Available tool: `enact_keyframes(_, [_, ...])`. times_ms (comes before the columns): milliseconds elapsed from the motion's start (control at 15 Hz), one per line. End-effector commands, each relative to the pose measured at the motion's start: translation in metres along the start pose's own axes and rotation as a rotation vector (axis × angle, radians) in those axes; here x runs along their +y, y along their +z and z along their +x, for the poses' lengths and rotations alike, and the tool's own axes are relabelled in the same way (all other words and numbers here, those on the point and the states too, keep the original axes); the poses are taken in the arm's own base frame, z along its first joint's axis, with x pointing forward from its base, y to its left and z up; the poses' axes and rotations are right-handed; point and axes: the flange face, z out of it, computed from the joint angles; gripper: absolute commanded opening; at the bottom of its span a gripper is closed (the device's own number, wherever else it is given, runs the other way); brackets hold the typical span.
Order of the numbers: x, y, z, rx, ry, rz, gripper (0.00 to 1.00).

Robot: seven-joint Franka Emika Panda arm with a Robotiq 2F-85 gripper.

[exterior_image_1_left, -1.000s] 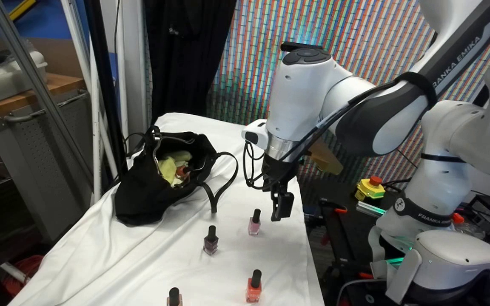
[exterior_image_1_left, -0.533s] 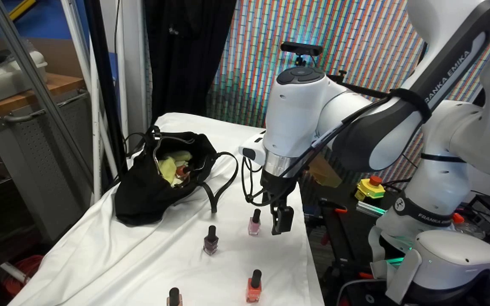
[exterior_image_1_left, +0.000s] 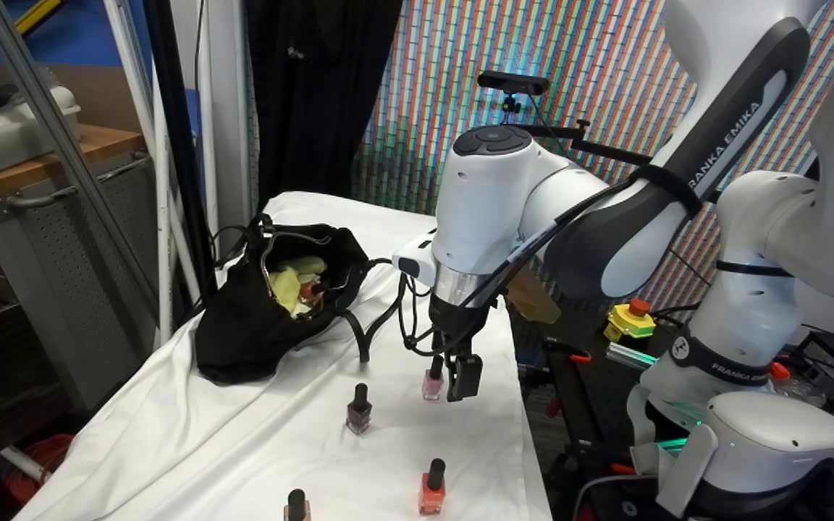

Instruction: Pick up all the nail polish from the table and put them in the black bag.

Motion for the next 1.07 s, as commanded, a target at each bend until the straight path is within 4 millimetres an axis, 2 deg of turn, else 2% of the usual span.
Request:
enact_keyframes(0, [0.015,0.004,0.011,0.014,-0.012,-0.012,1.0])
enact_keyframes(467, [0.036,0.022,0.019,-0.006,-0.017,0.002,1.0])
enact_keyframes(1000, [0.048,0.045,0.022,-0.024,-0.028,0.037,1.0])
